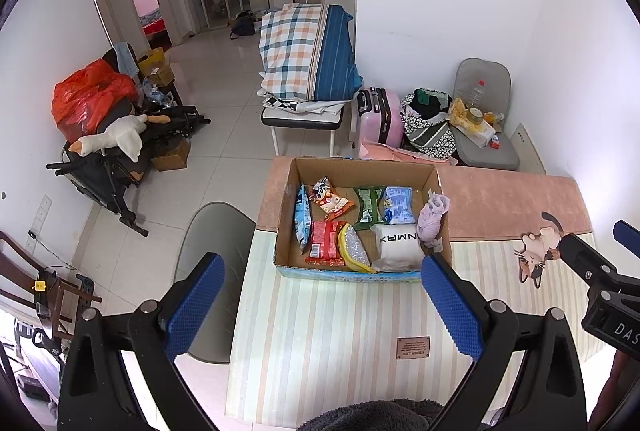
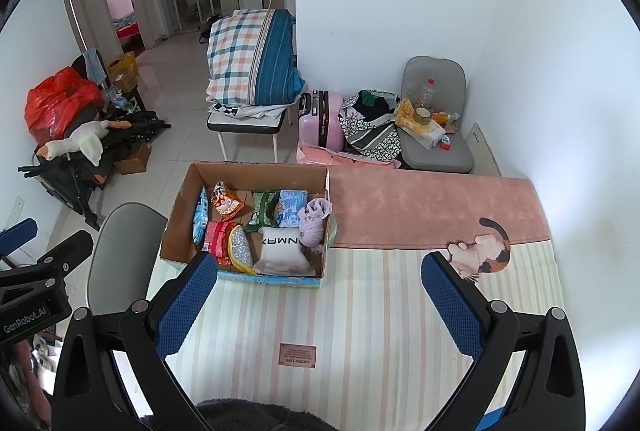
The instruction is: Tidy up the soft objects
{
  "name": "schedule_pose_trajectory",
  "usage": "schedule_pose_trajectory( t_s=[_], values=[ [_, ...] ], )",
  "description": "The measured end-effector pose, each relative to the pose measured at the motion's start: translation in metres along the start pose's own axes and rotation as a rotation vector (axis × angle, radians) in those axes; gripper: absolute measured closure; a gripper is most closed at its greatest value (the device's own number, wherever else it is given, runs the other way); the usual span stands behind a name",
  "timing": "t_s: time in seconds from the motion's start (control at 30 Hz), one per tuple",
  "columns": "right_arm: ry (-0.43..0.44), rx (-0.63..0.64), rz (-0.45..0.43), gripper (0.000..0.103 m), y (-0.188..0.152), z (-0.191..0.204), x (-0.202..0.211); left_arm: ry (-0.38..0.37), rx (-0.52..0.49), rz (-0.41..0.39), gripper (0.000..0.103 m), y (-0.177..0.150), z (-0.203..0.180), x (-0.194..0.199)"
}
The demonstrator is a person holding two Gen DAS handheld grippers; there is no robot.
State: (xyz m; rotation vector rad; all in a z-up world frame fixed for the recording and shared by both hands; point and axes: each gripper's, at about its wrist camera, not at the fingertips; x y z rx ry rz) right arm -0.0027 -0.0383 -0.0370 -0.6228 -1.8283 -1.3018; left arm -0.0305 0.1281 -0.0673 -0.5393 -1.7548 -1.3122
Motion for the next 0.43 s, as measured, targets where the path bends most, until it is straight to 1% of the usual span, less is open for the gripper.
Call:
schedule_pose_trajectory(
  t_s=[0.43],
  values=[
    [0.005, 0.004, 0.003, 0.000, 0.0007, 0.0025, -0.0009, -0.005, -0.002, 0.006, 0.003, 0.0017, 0.0035, 0.0005]
  ],
)
Point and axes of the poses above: each gripper's, at about its wrist camera, not at the fingertips, and x roughly against the way its jaws point, z to its left, y to its top, and after that the axes turned 11 degrees about x, right-handed
